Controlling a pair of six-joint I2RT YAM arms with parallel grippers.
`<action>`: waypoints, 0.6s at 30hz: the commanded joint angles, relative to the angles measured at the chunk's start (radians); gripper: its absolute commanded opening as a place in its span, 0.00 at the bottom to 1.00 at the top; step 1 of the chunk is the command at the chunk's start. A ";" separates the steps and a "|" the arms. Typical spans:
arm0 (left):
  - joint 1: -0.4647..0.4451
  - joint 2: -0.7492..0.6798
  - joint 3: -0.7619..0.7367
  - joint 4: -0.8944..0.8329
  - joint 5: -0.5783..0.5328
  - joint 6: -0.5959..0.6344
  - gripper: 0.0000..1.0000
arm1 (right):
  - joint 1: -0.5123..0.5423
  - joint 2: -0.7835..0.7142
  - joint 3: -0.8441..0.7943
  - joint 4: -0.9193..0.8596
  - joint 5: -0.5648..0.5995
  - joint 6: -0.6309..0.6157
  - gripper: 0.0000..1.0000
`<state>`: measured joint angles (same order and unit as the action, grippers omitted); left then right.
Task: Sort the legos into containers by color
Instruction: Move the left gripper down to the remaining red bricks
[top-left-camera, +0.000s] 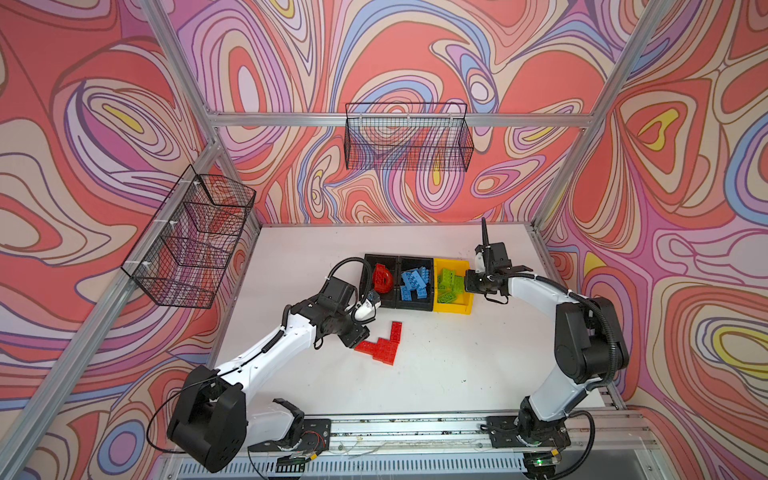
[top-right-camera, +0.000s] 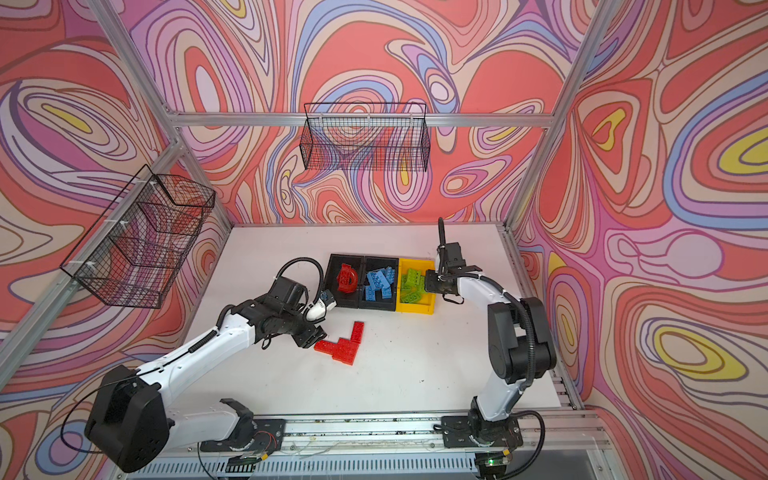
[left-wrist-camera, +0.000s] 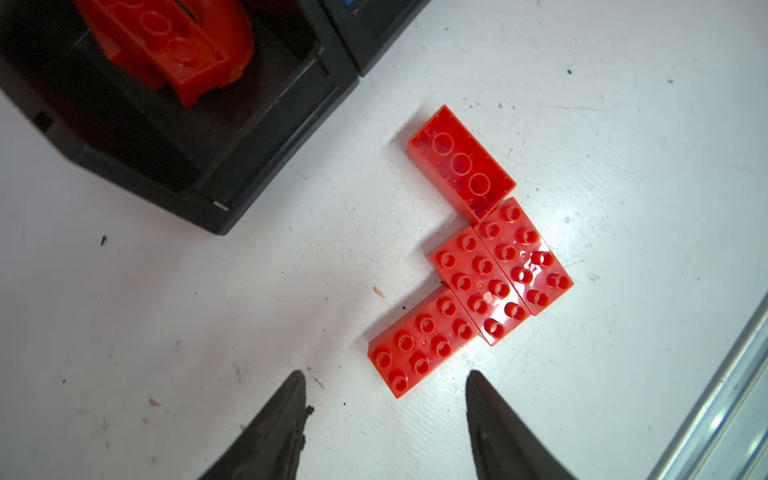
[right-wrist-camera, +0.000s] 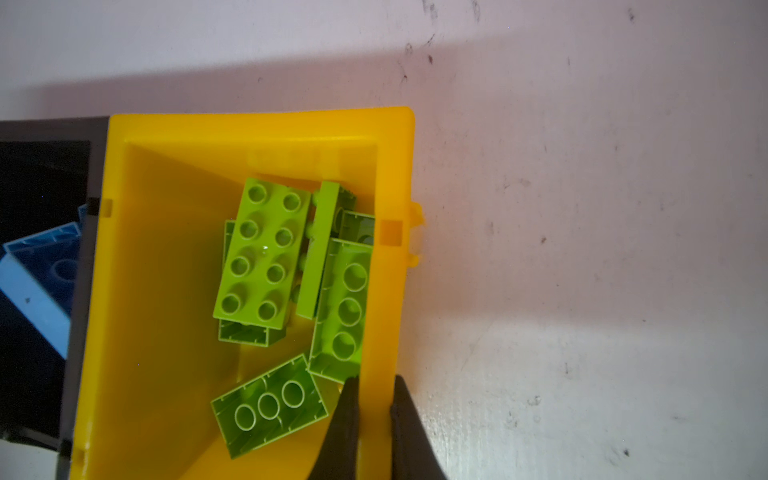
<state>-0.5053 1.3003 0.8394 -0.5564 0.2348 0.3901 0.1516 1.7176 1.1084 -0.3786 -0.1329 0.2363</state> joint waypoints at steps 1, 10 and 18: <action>-0.049 0.077 -0.010 -0.030 -0.035 0.135 0.64 | 0.002 -0.020 -0.018 0.032 -0.034 -0.020 0.03; -0.101 0.116 -0.009 -0.056 -0.009 0.266 0.68 | 0.002 -0.013 -0.030 0.041 -0.033 -0.027 0.03; -0.118 0.185 -0.007 -0.044 -0.086 0.314 0.69 | 0.002 0.019 -0.027 0.061 -0.050 -0.026 0.03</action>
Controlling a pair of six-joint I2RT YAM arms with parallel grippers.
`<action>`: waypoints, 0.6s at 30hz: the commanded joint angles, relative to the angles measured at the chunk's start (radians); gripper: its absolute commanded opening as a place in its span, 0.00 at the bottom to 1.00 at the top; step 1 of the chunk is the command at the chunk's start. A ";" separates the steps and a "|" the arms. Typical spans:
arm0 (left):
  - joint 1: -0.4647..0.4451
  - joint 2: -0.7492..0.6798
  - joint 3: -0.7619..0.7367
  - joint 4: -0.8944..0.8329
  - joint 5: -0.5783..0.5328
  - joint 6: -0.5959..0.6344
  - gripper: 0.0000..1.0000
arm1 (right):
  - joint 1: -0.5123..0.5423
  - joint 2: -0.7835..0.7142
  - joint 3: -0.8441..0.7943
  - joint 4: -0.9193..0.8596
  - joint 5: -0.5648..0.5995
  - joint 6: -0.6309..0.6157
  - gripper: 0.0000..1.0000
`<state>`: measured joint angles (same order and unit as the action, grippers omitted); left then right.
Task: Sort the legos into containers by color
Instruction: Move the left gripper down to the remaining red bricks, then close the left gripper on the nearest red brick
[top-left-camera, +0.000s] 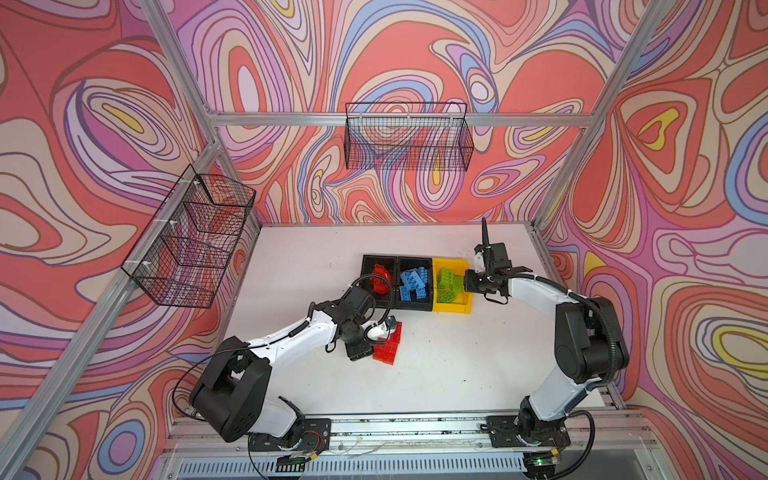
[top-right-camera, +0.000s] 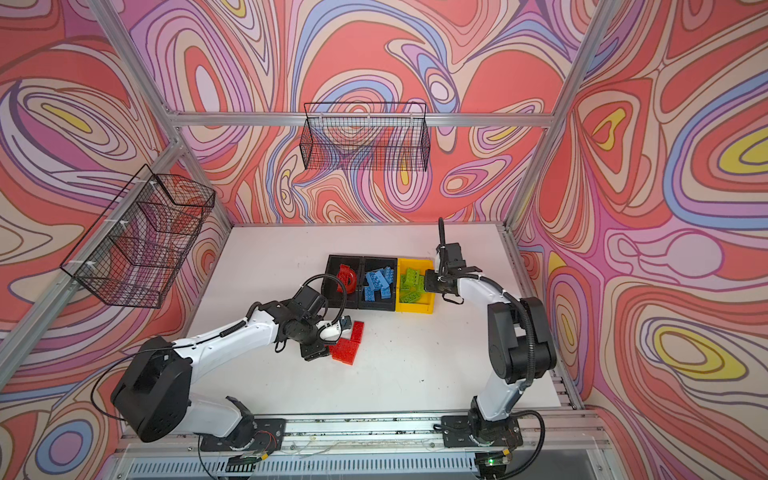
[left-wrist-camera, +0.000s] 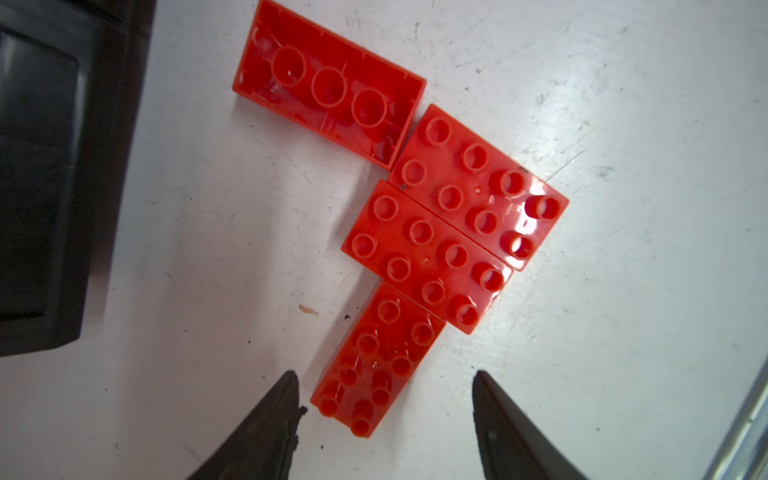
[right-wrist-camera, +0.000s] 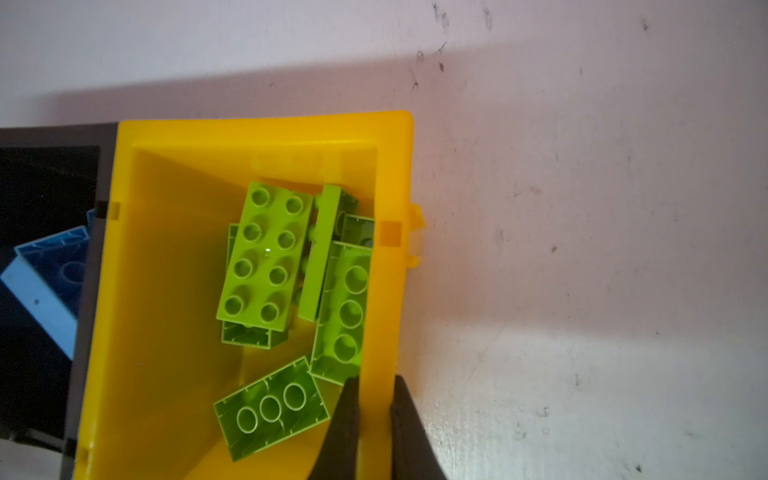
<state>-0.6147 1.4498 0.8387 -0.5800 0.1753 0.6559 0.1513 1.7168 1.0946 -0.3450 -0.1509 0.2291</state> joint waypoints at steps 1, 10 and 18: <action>-0.009 0.050 0.000 -0.018 -0.023 0.047 0.69 | 0.002 0.021 -0.013 0.029 -0.030 -0.019 0.03; -0.022 0.129 0.011 0.034 -0.074 0.047 0.58 | 0.002 0.026 -0.013 0.029 -0.030 -0.019 0.02; -0.020 0.080 0.006 0.042 -0.093 0.011 0.29 | 0.002 0.026 -0.006 0.022 -0.026 -0.020 0.02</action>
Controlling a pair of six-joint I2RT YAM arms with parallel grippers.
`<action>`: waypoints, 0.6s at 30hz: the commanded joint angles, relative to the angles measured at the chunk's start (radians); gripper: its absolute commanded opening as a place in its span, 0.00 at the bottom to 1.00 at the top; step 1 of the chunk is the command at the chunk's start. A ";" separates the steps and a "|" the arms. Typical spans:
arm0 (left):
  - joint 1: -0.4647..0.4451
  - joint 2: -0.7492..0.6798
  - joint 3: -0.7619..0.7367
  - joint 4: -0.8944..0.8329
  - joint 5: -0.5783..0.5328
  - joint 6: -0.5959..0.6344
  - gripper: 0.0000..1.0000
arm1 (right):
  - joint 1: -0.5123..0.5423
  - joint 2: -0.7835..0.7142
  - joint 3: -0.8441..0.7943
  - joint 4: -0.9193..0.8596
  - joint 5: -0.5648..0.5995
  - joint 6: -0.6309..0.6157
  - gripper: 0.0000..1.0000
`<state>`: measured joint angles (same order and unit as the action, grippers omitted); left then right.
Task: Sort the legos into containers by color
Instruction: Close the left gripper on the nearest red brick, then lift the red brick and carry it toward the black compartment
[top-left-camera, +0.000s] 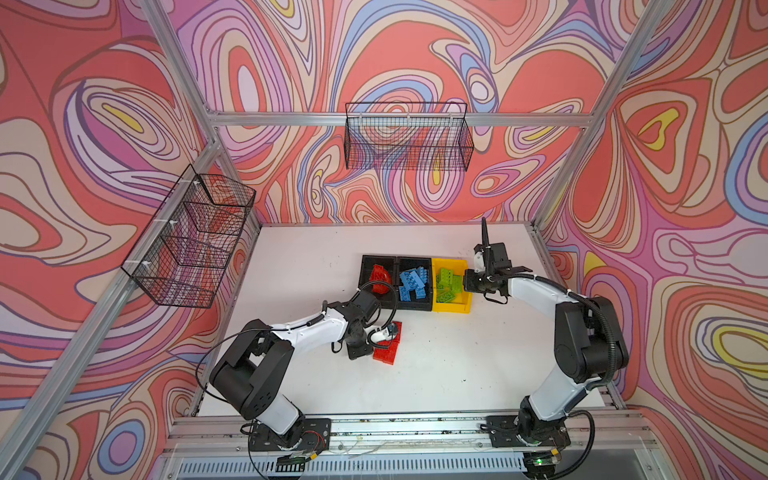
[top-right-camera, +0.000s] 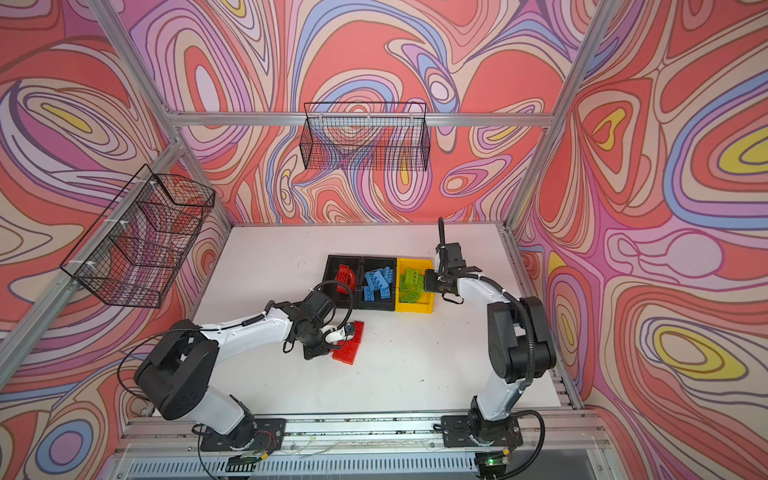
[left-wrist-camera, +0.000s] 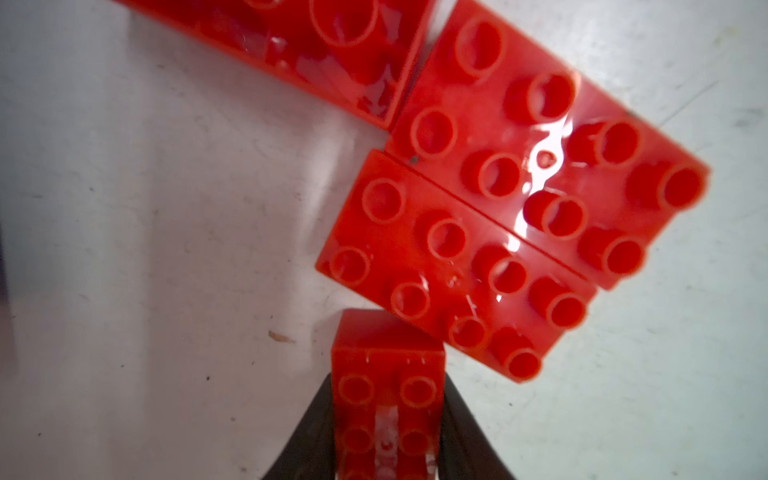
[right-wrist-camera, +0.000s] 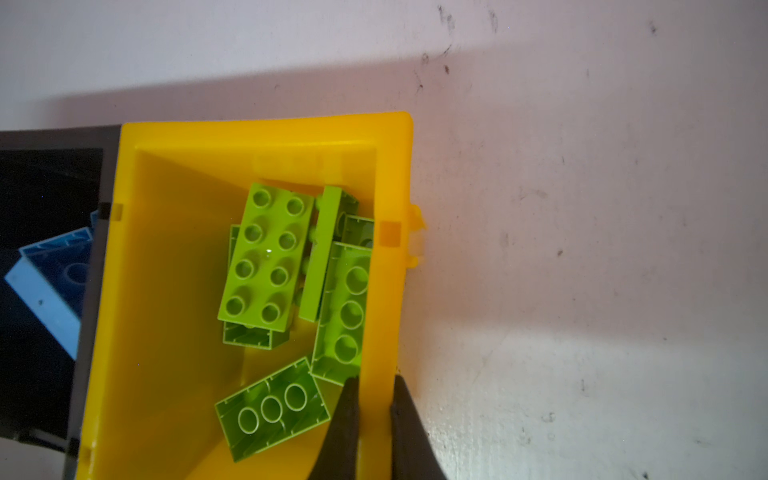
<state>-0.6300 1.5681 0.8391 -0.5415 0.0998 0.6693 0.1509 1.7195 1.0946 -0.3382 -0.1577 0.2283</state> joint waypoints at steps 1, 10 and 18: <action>0.001 -0.062 0.008 0.013 -0.015 -0.021 0.28 | 0.002 0.022 -0.006 0.013 -0.016 -0.020 0.02; 0.100 -0.193 0.113 0.199 0.071 -0.297 0.29 | 0.003 0.009 -0.013 0.016 -0.015 -0.010 0.02; 0.115 0.096 0.410 0.246 -0.095 -0.713 0.38 | 0.004 -0.007 -0.015 0.024 -0.023 0.006 0.02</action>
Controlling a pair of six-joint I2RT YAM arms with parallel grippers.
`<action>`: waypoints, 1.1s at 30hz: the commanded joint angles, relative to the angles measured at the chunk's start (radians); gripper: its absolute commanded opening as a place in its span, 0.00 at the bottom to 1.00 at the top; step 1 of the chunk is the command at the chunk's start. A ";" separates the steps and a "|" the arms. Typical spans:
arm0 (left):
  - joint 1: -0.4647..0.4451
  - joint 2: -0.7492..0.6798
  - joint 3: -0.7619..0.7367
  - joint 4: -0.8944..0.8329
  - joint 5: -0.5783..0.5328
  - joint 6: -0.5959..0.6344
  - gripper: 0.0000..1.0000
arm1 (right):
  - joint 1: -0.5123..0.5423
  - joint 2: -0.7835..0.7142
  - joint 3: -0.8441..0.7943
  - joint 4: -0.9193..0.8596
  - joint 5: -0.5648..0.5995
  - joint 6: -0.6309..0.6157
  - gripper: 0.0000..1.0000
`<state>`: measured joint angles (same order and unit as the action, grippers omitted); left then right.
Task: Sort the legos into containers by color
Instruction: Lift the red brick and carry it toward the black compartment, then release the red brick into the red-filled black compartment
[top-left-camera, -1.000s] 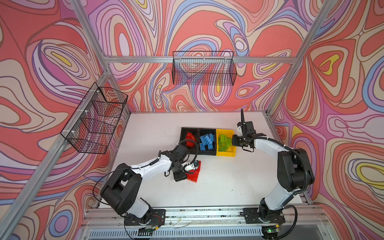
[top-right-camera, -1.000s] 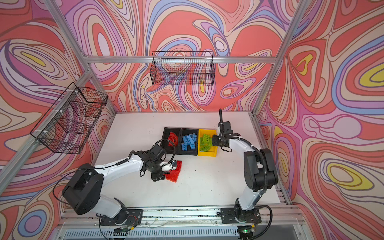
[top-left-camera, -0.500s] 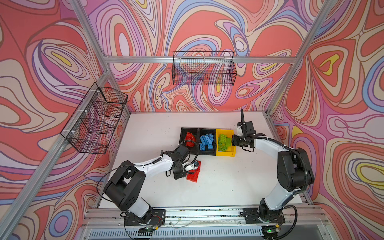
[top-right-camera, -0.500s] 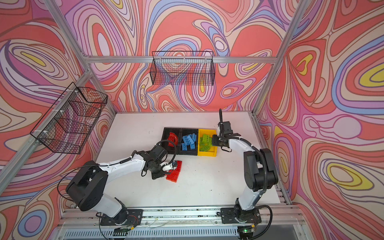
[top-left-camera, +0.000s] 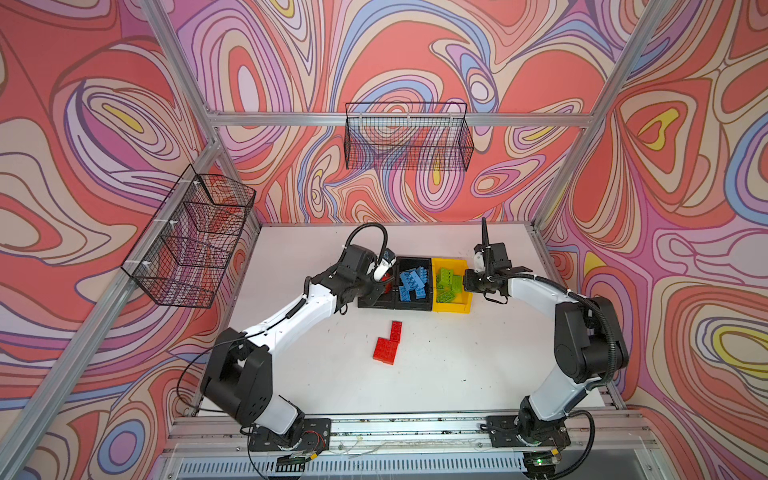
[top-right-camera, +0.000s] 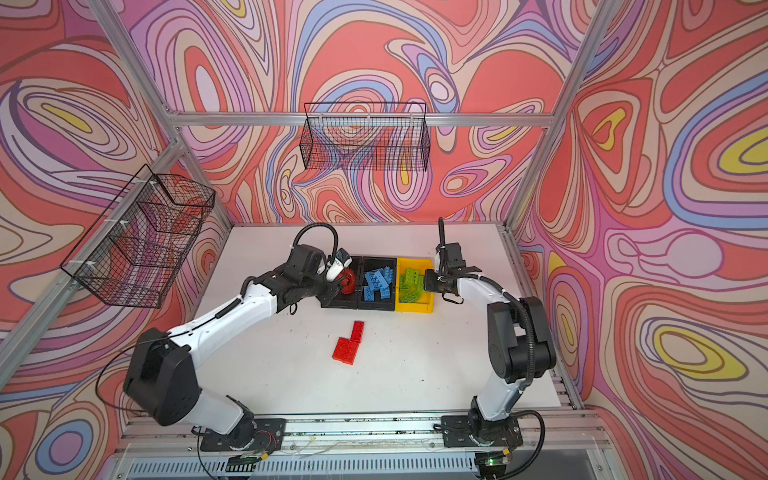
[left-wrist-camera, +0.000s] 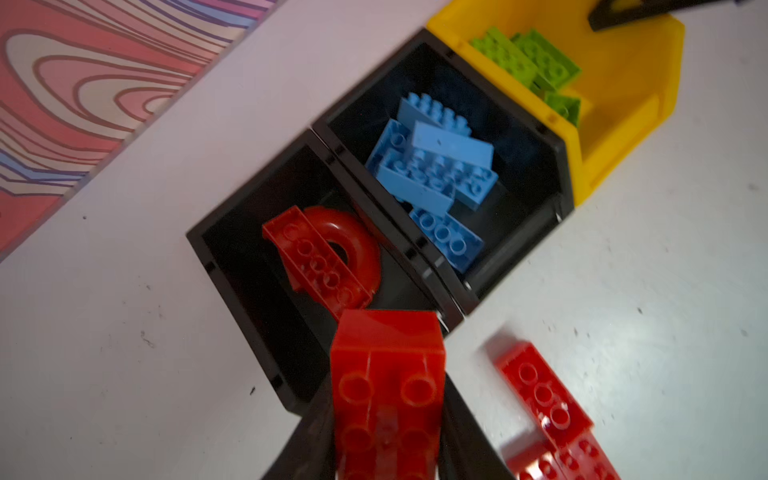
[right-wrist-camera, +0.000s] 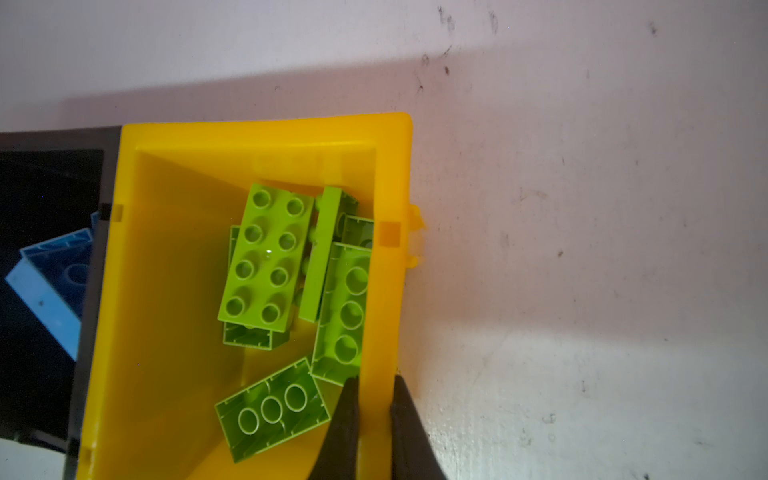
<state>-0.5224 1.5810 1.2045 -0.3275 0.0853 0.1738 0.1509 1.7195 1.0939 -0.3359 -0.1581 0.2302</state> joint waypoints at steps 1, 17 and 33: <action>0.008 0.106 0.059 0.047 -0.102 -0.259 0.38 | 0.003 -0.011 -0.017 0.021 -0.021 0.005 0.02; 0.024 0.241 0.228 0.032 -0.142 -0.387 0.62 | 0.003 -0.038 -0.020 0.000 -0.008 0.009 0.02; -0.119 -0.201 -0.275 -0.145 -0.027 -0.457 0.63 | 0.003 -0.017 -0.015 -0.008 -0.008 0.002 0.02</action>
<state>-0.5838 1.3972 0.9821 -0.4023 0.0494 -0.2234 0.1513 1.7107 1.0859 -0.3397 -0.1577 0.2379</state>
